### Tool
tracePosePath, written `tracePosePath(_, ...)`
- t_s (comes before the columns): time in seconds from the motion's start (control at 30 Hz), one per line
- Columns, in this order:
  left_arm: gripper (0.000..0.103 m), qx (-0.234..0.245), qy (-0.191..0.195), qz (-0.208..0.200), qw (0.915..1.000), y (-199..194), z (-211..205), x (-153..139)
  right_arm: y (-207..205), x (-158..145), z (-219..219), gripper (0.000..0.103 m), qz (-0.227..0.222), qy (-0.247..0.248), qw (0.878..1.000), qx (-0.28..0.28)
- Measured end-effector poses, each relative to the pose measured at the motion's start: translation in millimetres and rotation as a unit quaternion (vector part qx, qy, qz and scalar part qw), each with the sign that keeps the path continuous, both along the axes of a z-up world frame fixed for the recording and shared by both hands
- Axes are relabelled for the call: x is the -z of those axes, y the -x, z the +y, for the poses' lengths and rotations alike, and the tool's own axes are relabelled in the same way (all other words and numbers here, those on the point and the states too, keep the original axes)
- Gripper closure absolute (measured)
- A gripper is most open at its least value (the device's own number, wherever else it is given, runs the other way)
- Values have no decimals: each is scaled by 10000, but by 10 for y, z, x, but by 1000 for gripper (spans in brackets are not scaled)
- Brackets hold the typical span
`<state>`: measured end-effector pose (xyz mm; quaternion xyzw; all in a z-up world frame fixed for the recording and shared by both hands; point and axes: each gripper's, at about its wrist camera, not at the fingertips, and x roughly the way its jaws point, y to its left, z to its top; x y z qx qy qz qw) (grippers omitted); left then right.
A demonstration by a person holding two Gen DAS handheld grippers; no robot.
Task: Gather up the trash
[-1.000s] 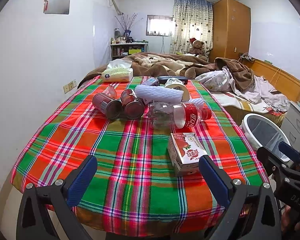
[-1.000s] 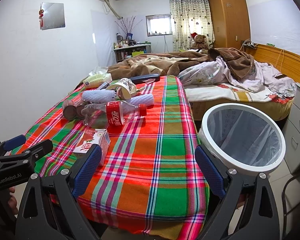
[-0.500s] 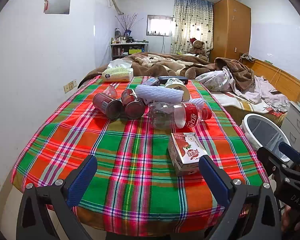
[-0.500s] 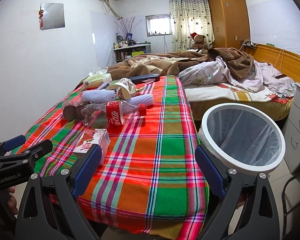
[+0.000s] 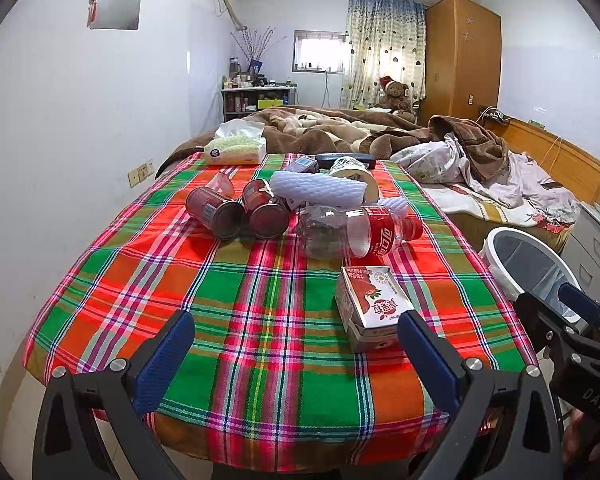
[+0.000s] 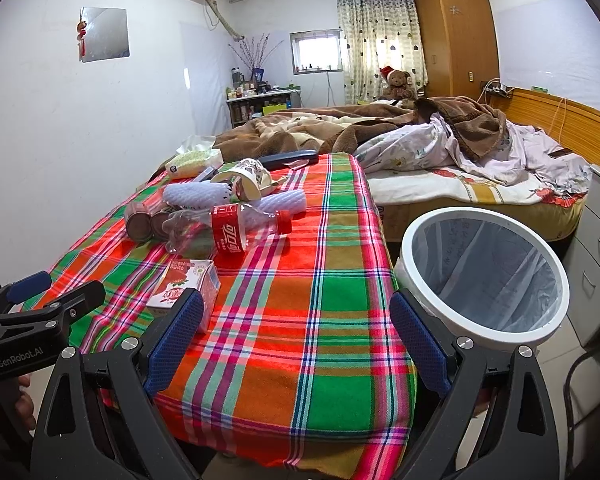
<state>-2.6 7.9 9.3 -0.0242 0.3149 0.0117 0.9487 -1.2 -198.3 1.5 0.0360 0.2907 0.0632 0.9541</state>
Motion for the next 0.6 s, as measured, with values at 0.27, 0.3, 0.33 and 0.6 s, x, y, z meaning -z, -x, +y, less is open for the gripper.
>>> tracePosePath(0.27,0,-16,-4,-16,10000,10,-11,-16,1,-6,-4,7,-16,0,10000,-3)
tracePosePath(0.3,0,-15,-8,-13,10000,8,-10,-16,3,-6,-4,7,-15,-2,10000,-3)
tracePosePath(0.33,0,-17,-9,-14,10000,6,-11,-17,6,-8,-8,7,-18,-5,10000,-3)
tracePosePath(0.6,0,-25,-6,-31,10000,6,-12,-21,6,-13,-11,7,-20,4,10000,-6)
